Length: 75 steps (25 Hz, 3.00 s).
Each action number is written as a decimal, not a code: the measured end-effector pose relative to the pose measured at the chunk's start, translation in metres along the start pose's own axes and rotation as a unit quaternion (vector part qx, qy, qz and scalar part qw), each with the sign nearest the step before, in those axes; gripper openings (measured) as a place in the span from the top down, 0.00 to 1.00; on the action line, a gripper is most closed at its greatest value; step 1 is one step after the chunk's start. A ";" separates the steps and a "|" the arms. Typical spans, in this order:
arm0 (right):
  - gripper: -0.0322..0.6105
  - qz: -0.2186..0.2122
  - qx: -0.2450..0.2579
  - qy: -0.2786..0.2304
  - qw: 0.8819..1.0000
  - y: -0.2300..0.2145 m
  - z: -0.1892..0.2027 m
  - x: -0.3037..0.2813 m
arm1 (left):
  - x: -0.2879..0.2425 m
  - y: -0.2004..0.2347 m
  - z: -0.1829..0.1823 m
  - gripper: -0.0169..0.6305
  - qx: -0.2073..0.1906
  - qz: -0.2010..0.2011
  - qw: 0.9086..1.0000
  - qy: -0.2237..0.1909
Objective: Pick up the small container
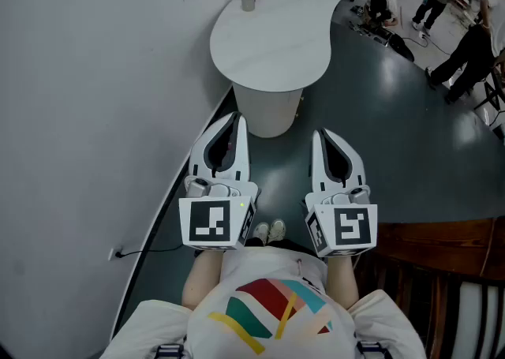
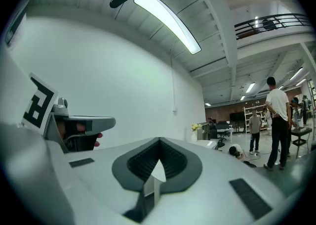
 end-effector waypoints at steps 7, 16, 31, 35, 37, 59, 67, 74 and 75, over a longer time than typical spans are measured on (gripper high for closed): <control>0.93 0.005 0.012 0.002 1.000 -0.009 0.003 0.000 | -0.002 0.005 -0.001 0.95 0.003 -0.017 1.000 -0.006; 0.94 -0.012 0.028 -0.027 0.999 -0.015 0.002 0.000 | -0.009 0.006 0.007 0.95 0.006 -0.034 0.999 -0.008; 0.93 -0.023 0.011 -0.030 0.999 -0.036 0.004 -0.012 | -0.031 0.009 0.004 0.95 0.002 -0.041 0.999 -0.019; 0.93 -0.023 -0.003 -0.037 0.999 -0.047 0.002 -0.016 | -0.043 0.007 0.004 0.95 -0.003 -0.038 0.999 -0.025; 0.93 -0.017 -0.001 -0.042 0.999 -0.053 0.000 -0.021 | -0.052 0.009 0.003 0.95 -0.005 -0.036 0.999 -0.030; 0.93 -0.005 0.028 -0.064 0.998 -0.085 -0.044 -0.124 | -0.170 0.039 -0.025 0.95 0.002 -0.010 0.998 -0.058; 0.93 0.006 0.015 -0.046 0.999 -0.107 -0.054 -0.197 | -0.237 0.077 -0.027 0.95 0.008 -0.013 0.999 -0.039; 0.93 0.019 0.007 -0.034 0.999 -0.132 -0.080 -0.275 | -0.313 0.114 -0.045 0.95 0.000 -0.003 0.999 -0.035; 0.94 0.020 0.006 -0.033 0.999 -0.135 -0.083 -0.288 | -0.324 0.118 -0.048 0.95 -0.002 0.001 0.999 -0.035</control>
Point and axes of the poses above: the fingertips, and each gripper's own axes: x backward along the fingers, y to its left, z out of its underside, the point moved 2 cm from there along x, backward along the fingers, and after that the axes turned 12 degrees about y, right-handed, at the moved point
